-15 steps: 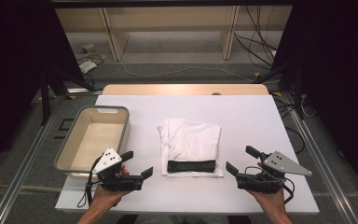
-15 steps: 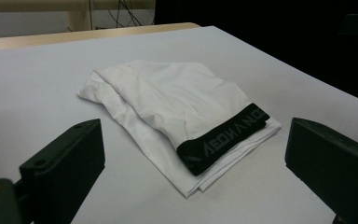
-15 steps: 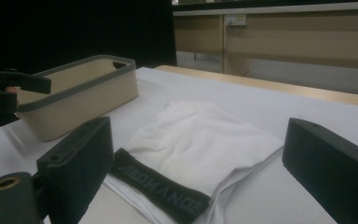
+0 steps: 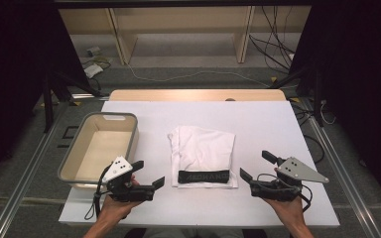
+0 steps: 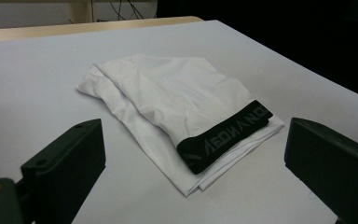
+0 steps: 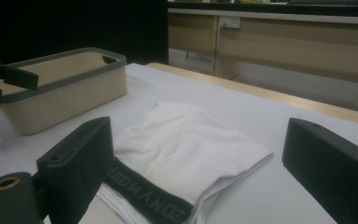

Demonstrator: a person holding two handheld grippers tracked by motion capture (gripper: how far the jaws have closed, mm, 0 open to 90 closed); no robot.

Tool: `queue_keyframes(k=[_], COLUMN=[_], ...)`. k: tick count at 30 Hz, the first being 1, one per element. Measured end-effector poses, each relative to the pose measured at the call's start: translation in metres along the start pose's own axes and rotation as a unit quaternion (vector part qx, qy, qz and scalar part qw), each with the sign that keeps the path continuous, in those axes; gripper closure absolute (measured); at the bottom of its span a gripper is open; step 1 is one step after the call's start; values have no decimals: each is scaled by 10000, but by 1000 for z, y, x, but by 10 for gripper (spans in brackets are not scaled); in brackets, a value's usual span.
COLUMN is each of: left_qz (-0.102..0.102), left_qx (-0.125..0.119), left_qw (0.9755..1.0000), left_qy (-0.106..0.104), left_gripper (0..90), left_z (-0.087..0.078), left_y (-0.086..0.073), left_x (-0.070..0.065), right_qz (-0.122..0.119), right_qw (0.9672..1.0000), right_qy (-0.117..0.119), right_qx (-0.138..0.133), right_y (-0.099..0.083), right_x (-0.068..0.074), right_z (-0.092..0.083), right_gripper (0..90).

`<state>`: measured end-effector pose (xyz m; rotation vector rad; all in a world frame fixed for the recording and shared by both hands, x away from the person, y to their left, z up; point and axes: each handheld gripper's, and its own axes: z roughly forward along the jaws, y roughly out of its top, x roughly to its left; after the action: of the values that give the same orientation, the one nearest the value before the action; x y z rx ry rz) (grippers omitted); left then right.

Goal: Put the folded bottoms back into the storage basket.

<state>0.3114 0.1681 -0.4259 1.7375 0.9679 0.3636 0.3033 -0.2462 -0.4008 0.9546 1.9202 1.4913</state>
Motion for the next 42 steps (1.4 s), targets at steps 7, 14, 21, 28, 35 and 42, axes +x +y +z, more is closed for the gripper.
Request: queue_keyframes(k=[7,14,21,28,35,42], left_qz=[-110,-371,-715,-859,-1089,-1464], left_qx=[202,597,887,1174,1416,1684], left_qw=[9997,9975,9935,9894,9839,9748], left_qy=[60,9,2,2,38,-14], left_gripper=[55,63,75,80,84,92], left_z=[12,25,39,53,67,79], left_y=[1,0,-1,-3,-3,-2], left_x=[-3,-2,3,6,9,13], right_qz=[-87,-85,64,105,147,284], right_qw=[9997,9992,9984,9974,9957,9931], right_qy=[79,30,-122,-149,-149,-265], right_qx=[223,388,557,693,907,1110], right_y=[1,2,0,1,1,0], right_x=[-7,-20,-36,-45,-55,-70], right_z=[19,36,52,62,78,97], right_gripper=[97,103,103,103,107,111])
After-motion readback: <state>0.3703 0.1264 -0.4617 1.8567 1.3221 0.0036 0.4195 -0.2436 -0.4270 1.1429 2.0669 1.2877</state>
